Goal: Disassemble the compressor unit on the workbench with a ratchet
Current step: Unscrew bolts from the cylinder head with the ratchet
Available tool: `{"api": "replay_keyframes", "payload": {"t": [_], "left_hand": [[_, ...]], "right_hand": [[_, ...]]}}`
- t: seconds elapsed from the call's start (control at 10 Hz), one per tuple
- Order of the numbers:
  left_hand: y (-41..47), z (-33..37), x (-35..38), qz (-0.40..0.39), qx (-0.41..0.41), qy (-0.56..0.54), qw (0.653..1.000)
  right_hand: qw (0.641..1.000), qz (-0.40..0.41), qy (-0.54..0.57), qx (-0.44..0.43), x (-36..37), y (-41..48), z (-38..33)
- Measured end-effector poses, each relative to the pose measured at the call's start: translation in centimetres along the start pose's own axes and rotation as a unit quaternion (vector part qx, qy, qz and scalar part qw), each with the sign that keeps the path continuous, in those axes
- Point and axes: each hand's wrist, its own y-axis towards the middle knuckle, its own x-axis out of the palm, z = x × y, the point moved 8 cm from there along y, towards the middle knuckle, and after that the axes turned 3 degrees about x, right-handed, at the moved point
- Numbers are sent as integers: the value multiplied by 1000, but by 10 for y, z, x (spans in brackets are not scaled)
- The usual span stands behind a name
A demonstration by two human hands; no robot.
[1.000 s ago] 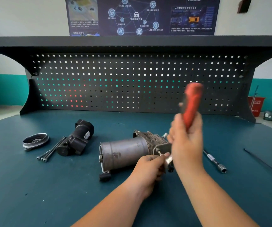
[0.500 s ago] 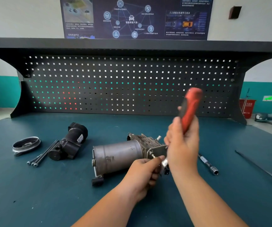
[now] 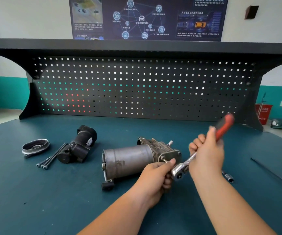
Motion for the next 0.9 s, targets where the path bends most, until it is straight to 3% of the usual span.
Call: {"api": "replay_keyframes", "payload": {"t": [0.1,0.2,0.3,0.4,0.5,0.6,0.7,0.8,0.9], "left_hand": [[1,-1,0,3,3,-15,1000],[2,-3,-3,29,0,-11,1000],[-3,-2,-10,16,-12,9,1000],[-6,15,-1,-3,69,54,996],[-14,76,7,-17,241,-294,925],[-9,69,-8,81,217,-84,969],[-6,6,-6,4,41,51,998],[-1,0,-5,12,-5,1,1000],[-3,2,1,13,-1,-36,999]], "right_hand": [[981,104,96,135,-27,4,28],[994,53,70,57,-13,6,13],[984,-119,-49,-124,31,-24,-17],[855,-308,-259,-328,64,-80,-20],[701,-468,-352,-408,86,-121,2],[728,-439,-335,-406,81,-113,-2],[869,-292,-247,-314,63,-74,-16],[981,-119,-74,-136,29,-22,-17],[992,66,63,82,-17,5,15]]}}
